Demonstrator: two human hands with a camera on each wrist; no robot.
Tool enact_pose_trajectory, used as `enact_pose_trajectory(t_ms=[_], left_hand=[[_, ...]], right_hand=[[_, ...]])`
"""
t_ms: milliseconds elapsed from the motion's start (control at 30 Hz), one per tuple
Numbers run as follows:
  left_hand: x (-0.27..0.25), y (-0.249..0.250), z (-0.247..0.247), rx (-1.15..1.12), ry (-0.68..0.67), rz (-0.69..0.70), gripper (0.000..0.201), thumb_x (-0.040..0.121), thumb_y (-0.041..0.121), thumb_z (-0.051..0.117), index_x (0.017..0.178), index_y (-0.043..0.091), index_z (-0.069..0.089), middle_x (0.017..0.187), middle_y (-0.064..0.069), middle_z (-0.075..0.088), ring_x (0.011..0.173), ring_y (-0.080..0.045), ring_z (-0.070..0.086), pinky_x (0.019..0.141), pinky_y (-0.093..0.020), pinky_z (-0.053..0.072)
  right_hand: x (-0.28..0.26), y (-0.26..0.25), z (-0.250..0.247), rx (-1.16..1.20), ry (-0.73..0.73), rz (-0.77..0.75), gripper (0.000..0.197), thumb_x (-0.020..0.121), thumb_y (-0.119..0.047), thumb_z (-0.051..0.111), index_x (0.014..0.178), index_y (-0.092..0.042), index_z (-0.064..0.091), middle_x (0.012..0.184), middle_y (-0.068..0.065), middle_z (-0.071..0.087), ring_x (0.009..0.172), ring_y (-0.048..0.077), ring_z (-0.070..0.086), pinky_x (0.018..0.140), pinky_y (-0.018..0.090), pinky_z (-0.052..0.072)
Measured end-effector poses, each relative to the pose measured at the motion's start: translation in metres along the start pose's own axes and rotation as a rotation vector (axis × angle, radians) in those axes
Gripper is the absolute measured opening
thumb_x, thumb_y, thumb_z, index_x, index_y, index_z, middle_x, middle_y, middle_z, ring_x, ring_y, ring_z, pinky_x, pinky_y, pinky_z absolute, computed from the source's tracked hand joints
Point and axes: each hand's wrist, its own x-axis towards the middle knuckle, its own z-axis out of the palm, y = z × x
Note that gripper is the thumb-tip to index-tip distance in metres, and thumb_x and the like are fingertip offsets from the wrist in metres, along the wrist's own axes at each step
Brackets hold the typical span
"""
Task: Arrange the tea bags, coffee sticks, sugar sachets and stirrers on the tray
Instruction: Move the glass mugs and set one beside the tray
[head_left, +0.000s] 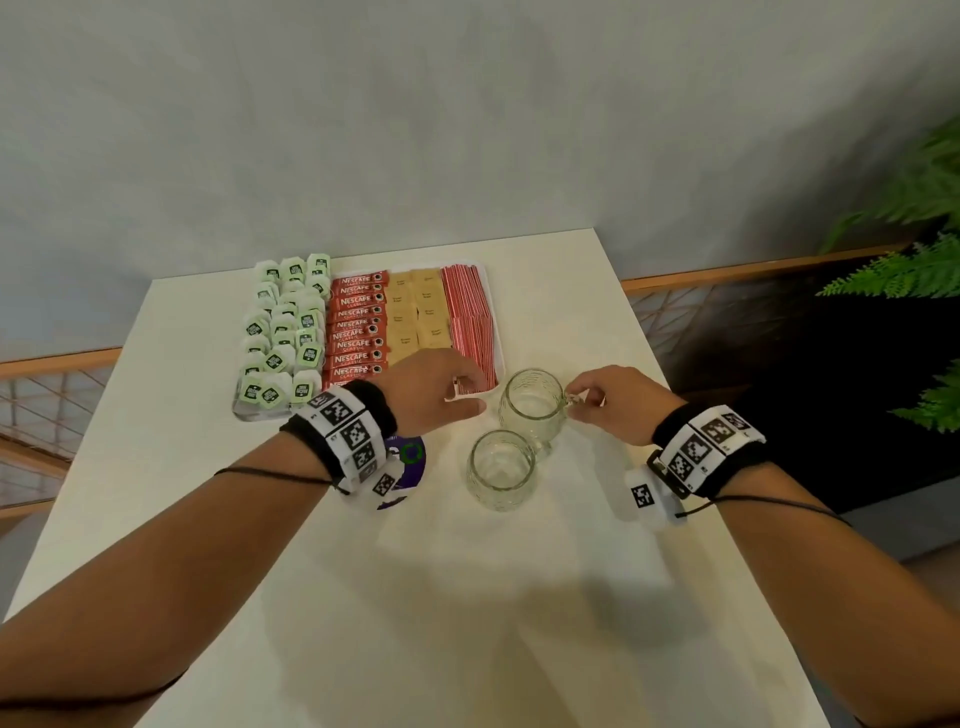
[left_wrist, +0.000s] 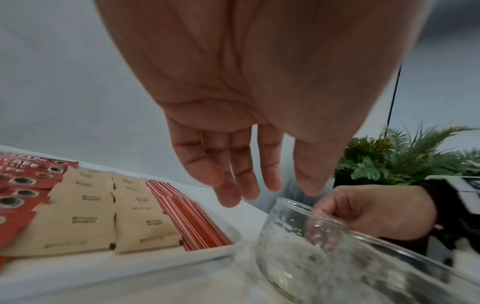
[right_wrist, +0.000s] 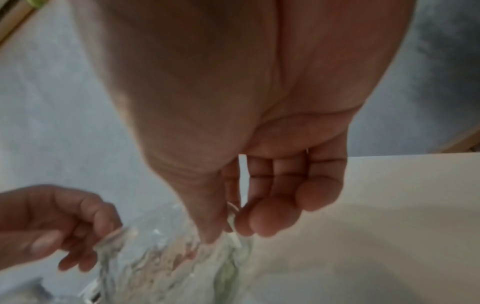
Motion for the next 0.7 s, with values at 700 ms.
enact_pose_trajectory(t_ms=[700], left_hand=[[0.135,-0.015,-0.007,-0.018,0.113,-0.179,0.068,0.085,0.06,0.068,0.14,0.023,0.055,0.112,0.004,0.068,0.103,-0.016,0.062,0.088,-0.031,0.047]], right_hand=[[0.11,0.013,-0.02,0.412,0.391,0.081,0.016,0.096,-0.019,0.057,0.092,-0.013,0.072,0.069,0.002,0.064,0.068,0.02,0.056,0.078,0.051,0.054]])
